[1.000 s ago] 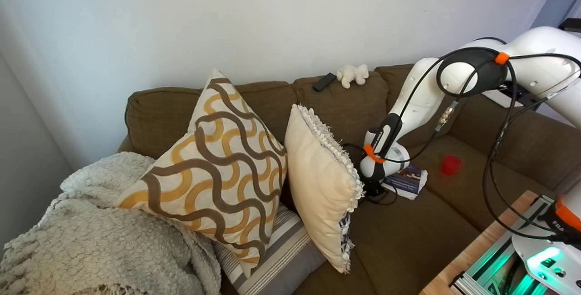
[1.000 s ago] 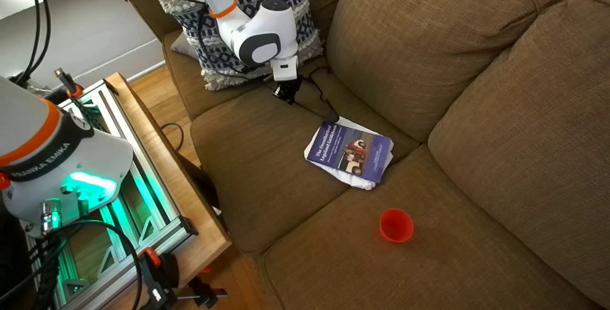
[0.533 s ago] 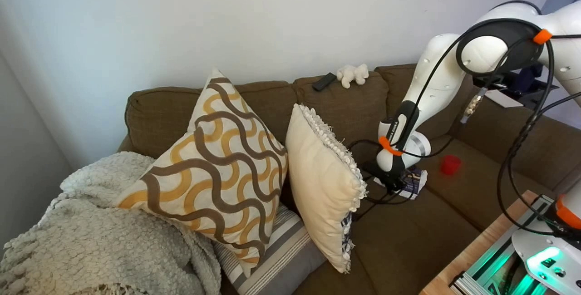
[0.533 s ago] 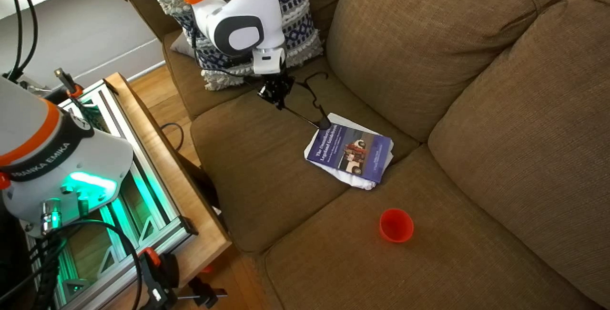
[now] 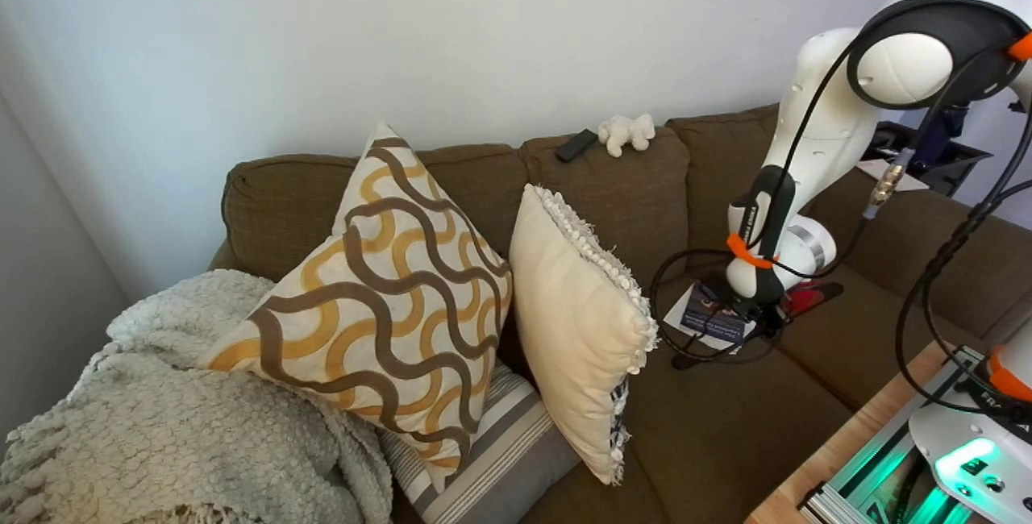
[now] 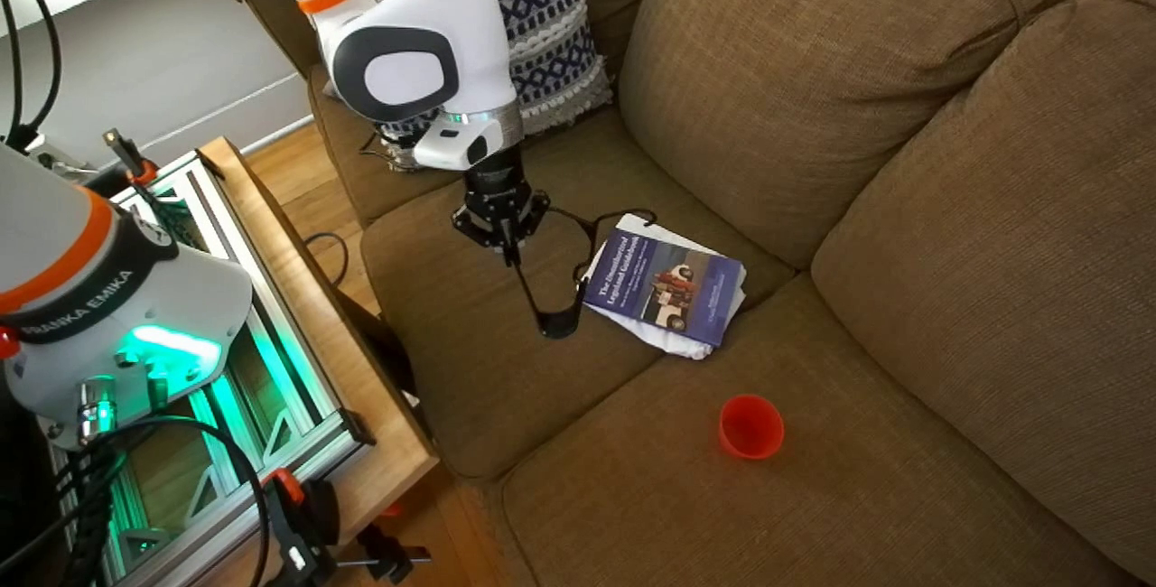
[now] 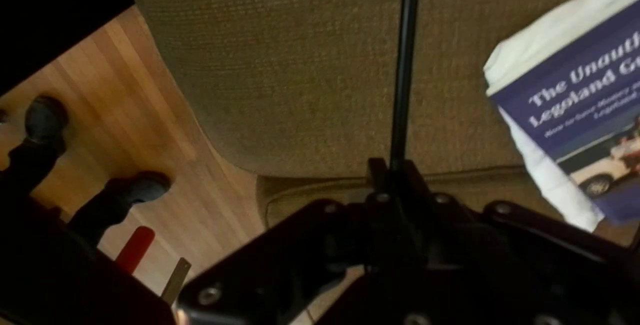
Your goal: Put the hanger on the right pillow
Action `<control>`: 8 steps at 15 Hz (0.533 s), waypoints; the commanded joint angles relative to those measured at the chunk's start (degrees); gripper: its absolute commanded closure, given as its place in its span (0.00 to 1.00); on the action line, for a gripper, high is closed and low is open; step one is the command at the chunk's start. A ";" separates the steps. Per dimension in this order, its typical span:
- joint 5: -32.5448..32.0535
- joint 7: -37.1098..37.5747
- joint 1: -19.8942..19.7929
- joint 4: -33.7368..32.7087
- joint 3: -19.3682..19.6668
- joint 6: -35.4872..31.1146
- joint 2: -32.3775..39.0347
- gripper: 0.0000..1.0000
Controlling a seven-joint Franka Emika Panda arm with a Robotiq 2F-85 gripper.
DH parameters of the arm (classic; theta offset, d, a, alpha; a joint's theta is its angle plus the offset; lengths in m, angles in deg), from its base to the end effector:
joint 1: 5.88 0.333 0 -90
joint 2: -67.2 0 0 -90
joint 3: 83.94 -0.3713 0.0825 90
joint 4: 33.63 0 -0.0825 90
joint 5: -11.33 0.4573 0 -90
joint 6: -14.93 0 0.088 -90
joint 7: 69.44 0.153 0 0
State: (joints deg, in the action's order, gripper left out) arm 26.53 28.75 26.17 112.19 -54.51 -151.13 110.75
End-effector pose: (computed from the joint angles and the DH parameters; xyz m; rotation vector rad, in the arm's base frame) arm 0.3895 -0.0833 -0.0419 1.6170 -2.1877 0.1245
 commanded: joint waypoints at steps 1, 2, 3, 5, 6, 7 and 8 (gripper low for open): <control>-0.15 -0.39 -6.03 7.11 -2.04 -5.43 -8.85 0.98; -1.59 2.59 -1.53 3.47 0.91 -2.97 -2.76 0.92; -1.34 1.97 -3.00 4.52 -0.02 -4.02 -4.26 0.92; -1.28 1.40 -5.01 5.41 -1.19 -4.39 -6.51 0.98; -0.89 1.47 -5.95 5.71 -1.73 -4.95 -7.92 0.98; -0.83 2.13 -4.94 6.65 1.26 -6.88 -9.37 0.98; -0.85 2.34 -4.33 7.43 3.44 -8.81 -10.11 0.98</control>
State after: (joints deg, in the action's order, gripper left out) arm 26.38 29.81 21.50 117.50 -55.22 -156.28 103.86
